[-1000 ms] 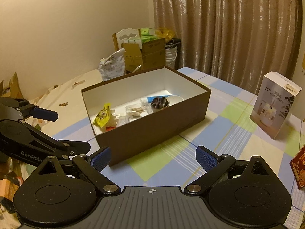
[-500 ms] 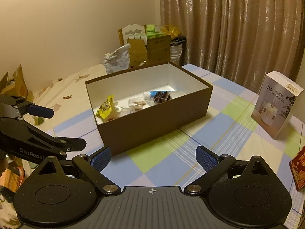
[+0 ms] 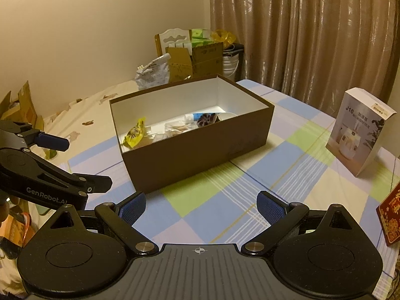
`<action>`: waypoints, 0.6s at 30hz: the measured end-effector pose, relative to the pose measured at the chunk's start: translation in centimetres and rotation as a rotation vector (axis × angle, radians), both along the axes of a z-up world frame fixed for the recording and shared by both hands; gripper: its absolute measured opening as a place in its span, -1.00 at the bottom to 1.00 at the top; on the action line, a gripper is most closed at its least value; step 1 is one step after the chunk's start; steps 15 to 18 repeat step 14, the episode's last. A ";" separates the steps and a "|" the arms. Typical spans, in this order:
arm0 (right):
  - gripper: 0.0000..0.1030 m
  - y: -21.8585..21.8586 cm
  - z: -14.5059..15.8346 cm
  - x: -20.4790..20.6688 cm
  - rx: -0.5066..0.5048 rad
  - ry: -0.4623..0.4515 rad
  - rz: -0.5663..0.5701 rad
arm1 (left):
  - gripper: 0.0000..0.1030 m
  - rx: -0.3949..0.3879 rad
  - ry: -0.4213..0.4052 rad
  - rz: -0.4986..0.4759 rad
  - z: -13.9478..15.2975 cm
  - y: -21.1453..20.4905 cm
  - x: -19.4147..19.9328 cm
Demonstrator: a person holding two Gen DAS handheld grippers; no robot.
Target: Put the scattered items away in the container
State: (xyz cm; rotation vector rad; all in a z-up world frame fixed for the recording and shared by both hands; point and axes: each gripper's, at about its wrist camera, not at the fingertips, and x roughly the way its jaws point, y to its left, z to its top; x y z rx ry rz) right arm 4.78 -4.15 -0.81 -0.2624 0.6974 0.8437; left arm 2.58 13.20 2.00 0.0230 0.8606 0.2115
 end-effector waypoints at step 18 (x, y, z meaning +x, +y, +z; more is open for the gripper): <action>0.94 -0.6 -0.4 0.4 -0.003 0.011 -0.002 | 0.98 0.004 0.009 0.023 -0.5 0.0 1.2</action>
